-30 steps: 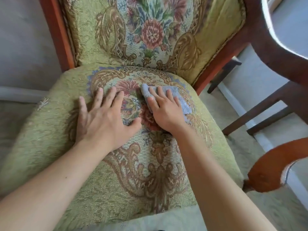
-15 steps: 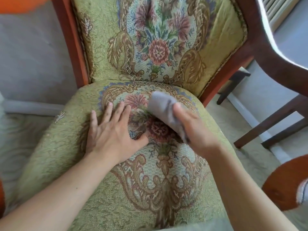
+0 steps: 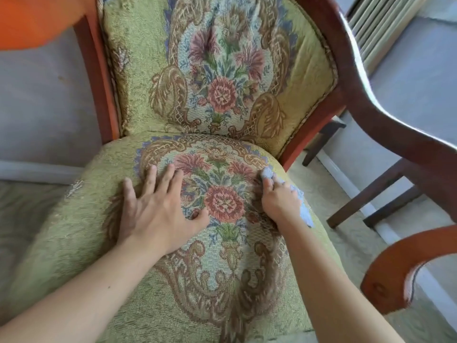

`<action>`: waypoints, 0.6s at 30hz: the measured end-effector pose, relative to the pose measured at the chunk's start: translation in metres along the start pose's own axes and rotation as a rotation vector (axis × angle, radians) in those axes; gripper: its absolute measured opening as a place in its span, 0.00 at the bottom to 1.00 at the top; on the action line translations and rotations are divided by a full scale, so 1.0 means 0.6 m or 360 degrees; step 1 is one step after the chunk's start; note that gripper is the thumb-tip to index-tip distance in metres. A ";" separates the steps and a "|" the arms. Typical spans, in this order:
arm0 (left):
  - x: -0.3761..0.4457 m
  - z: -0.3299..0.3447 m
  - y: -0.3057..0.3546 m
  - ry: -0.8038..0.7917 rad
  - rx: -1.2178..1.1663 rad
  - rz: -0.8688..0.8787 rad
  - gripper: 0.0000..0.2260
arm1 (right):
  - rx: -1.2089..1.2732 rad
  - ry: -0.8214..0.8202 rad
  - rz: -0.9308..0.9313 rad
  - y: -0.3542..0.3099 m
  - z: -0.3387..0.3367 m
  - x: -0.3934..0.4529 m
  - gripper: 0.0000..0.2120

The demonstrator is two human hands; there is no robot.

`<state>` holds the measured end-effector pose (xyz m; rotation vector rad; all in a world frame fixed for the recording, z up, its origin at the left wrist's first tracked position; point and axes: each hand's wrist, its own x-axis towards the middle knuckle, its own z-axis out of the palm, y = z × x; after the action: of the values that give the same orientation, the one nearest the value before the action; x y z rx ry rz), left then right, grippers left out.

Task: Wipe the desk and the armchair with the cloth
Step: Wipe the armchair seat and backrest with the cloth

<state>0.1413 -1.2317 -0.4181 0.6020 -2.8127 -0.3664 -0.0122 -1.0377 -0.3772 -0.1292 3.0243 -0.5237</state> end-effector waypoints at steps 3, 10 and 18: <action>0.002 -0.002 0.001 -0.0041 0.0002 -0.0001 0.49 | -0.0152 0.0001 -0.0124 -0.029 0.013 0.011 0.26; 0.003 -0.002 0.005 -0.0026 -0.0022 0.0015 0.49 | -0.0282 -0.0070 -0.0681 -0.092 0.034 -0.010 0.25; 0.008 0.002 -0.001 0.0015 -0.0085 0.0046 0.52 | -0.0046 -0.0440 -0.1086 -0.092 0.030 -0.078 0.23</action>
<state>0.1367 -1.2340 -0.4184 0.5495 -2.7901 -0.4305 0.0399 -1.0912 -0.3725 -1.1504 2.6528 -0.4444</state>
